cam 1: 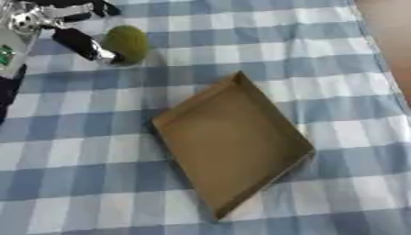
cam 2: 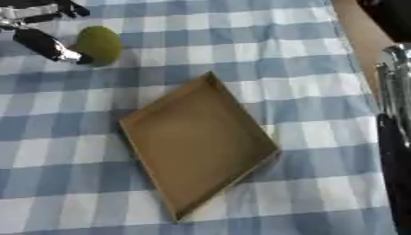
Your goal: Pick up objects on the table and place them in the box.
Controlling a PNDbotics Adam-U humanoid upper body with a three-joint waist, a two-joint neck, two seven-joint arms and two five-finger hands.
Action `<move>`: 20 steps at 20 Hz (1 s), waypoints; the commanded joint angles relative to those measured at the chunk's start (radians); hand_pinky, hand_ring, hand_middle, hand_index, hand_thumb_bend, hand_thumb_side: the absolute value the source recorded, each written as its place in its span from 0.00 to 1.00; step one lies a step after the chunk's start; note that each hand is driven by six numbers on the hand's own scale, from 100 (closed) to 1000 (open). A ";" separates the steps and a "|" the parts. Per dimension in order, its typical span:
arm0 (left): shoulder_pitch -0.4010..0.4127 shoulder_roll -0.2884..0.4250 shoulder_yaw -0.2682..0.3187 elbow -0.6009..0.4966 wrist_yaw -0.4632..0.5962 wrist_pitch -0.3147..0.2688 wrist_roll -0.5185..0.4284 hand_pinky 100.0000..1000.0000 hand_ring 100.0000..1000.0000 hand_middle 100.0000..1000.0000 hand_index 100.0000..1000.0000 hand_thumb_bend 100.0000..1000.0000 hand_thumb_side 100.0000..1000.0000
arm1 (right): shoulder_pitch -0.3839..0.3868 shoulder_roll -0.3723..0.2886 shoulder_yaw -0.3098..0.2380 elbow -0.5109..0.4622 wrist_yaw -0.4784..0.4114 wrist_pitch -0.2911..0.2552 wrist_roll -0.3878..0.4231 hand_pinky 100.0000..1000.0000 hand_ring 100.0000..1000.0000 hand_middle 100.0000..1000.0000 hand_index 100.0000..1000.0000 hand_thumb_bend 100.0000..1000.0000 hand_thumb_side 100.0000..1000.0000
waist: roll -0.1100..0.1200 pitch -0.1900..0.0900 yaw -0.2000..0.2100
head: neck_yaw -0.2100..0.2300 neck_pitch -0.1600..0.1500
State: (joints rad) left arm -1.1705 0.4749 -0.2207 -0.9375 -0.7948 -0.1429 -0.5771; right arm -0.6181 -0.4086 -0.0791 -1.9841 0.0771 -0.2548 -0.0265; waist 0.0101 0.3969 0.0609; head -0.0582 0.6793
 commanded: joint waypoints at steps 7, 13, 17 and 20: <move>-0.014 0.006 0.024 0.039 -0.048 0.037 0.054 0.88 0.90 0.86 0.94 0.29 0.26 | -0.022 -0.013 -0.001 -0.016 -0.009 -0.002 0.005 0.88 0.91 0.55 0.81 0.00 0.41 | 0.000 -0.012 -0.013 | 0.015 -0.025; -0.011 -0.001 0.031 0.062 -0.066 0.036 0.051 0.86 0.88 0.85 0.94 0.27 0.24 | -0.024 -0.009 -0.002 -0.016 -0.012 -0.002 0.005 0.88 0.91 0.55 0.81 0.00 0.41 | 0.002 -0.008 -0.021 | 0.022 -0.031; -0.007 -0.006 0.036 0.069 -0.088 0.044 0.077 0.83 0.84 0.81 0.91 0.21 0.17 | -0.026 -0.006 -0.002 -0.016 -0.014 -0.002 0.005 0.88 0.91 0.55 0.81 0.00 0.41 | 0.003 -0.004 -0.029 | 0.029 -0.036; -0.005 -0.008 0.036 0.075 -0.087 0.043 0.094 0.81 0.80 0.76 0.88 0.17 0.14 | -0.024 -0.004 -0.003 -0.016 -0.015 -0.001 0.005 0.88 0.91 0.55 0.81 0.00 0.41 | 0.005 -0.002 -0.031 | 0.031 -0.033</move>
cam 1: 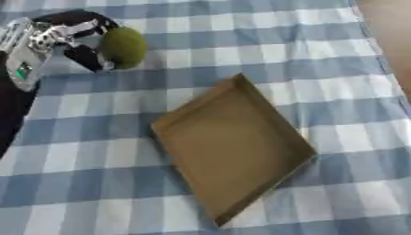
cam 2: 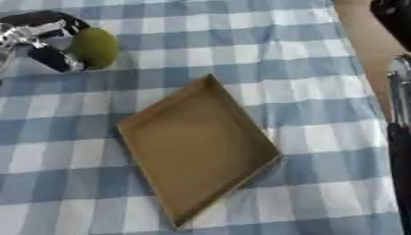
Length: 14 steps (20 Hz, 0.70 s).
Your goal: Pick up objects on the table and place them in the box.
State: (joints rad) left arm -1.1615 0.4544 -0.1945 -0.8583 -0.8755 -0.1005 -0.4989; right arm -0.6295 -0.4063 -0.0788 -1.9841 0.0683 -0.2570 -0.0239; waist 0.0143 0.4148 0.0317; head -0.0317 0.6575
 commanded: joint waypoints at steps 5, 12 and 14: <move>-0.009 0.007 0.009 -0.003 0.005 -0.004 0.031 0.67 0.63 0.56 0.75 0.02 0.04 | -0.011 -0.004 -0.005 -0.016 -0.008 0.002 0.002 0.88 0.92 0.55 0.81 0.00 0.41 | 0.002 -0.020 -0.006 | 0.007 -0.011; 0.001 0.015 -0.008 -0.050 0.125 -0.023 0.081 0.48 0.47 0.42 0.61 0.00 0.05 | 0.003 -0.009 -0.010 -0.016 -0.006 0.006 0.000 0.88 0.92 0.55 0.81 0.00 0.41 | 0.005 -0.026 0.000 | 0.004 0.003; 0.003 0.022 -0.013 -0.077 0.166 -0.015 0.110 0.38 0.41 0.39 0.56 0.00 0.18 | 0.008 -0.011 -0.011 -0.016 -0.004 0.007 0.000 0.88 0.92 0.55 0.81 0.00 0.41 | 0.006 -0.030 0.002 | 0.003 0.008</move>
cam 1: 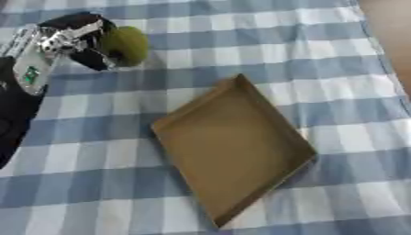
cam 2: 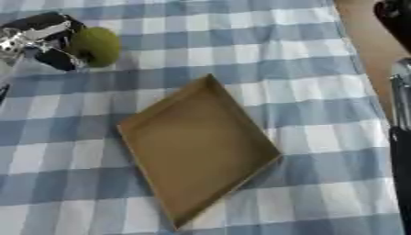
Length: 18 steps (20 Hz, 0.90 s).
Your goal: Pick up objects on the table and place them in the box.
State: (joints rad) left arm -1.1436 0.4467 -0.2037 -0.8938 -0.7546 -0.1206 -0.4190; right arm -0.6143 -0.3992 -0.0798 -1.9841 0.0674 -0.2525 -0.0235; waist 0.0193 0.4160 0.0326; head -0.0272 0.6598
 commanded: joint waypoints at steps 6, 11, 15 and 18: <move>-0.011 0.050 -0.026 -0.148 0.176 0.058 0.153 0.27 0.34 0.31 0.46 0.00 0.26 | 0.002 -0.021 -0.013 -0.016 0.000 0.004 -0.004 0.88 0.92 0.55 0.81 0.00 0.41 | 0.001 -0.043 0.009 | -0.007 0.014; -0.004 0.077 -0.066 -0.252 0.215 0.071 0.167 0.26 0.33 0.30 0.45 0.00 0.21 | 0.007 -0.026 -0.016 -0.016 0.004 0.004 -0.008 0.88 0.91 0.55 0.81 0.00 0.41 | 0.001 -0.052 0.016 | -0.011 0.020; 0.011 0.102 -0.108 -0.367 0.213 0.063 0.149 0.28 0.34 0.32 0.45 0.00 0.15 | 0.008 -0.029 -0.020 -0.016 0.009 0.004 -0.014 0.88 0.91 0.55 0.81 0.00 0.41 | 0.003 -0.058 0.020 | -0.016 0.024; 0.032 0.124 -0.151 -0.489 0.217 0.067 0.129 0.29 0.35 0.35 0.45 0.00 0.11 | 0.008 -0.033 -0.024 -0.016 0.011 0.002 -0.021 0.87 0.91 0.56 0.81 0.00 0.41 | 0.004 -0.063 0.023 | -0.019 0.026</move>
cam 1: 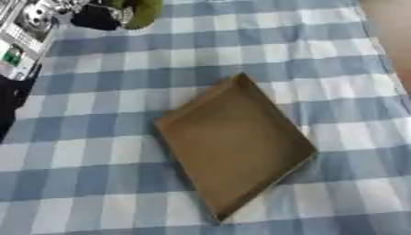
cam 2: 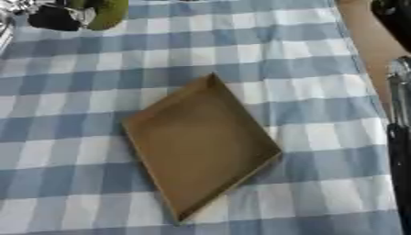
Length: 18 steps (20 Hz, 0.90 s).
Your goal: Pick up objects on the table and place them in the box.
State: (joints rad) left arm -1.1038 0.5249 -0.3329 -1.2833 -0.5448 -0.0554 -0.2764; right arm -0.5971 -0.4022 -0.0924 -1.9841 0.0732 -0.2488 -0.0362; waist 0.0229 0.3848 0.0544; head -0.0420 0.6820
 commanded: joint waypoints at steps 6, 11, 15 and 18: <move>0.049 0.080 -0.135 -0.384 -0.027 0.025 -0.082 0.33 0.39 0.35 0.47 0.00 0.00 | -0.017 -0.040 -0.015 -0.016 0.012 -0.006 -0.021 0.87 0.89 0.56 0.81 0.00 0.41 | 0.002 -0.043 0.006 | -0.013 0.014; 0.084 0.077 -0.209 -0.527 -0.058 0.037 -0.181 0.37 0.41 0.38 0.50 0.00 0.00 | -0.018 -0.044 -0.016 -0.016 0.016 -0.008 -0.027 0.87 0.89 0.56 0.81 0.00 0.41 | 0.001 -0.051 0.010 | -0.016 0.017; 0.100 0.064 -0.247 -0.584 -0.079 0.055 -0.246 0.38 0.41 0.38 0.50 0.00 0.00 | -0.017 -0.044 -0.018 -0.016 0.018 -0.008 -0.031 0.87 0.89 0.56 0.81 0.00 0.41 | 0.003 -0.055 0.012 | -0.018 0.019; 0.119 0.047 -0.276 -0.619 -0.092 0.053 -0.288 0.38 0.41 0.38 0.51 0.02 0.00 | -0.015 -0.045 -0.019 -0.016 0.019 -0.008 -0.033 0.87 0.89 0.56 0.81 0.00 0.42 | 0.005 -0.058 0.015 | -0.022 0.024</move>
State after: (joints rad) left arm -0.9734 0.5684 -0.6073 -1.8719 -0.6276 -0.0019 -0.5471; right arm -0.5985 -0.4190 -0.1019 -1.9841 0.0856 -0.2564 -0.0650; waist 0.0295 0.3553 0.0690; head -0.0607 0.7015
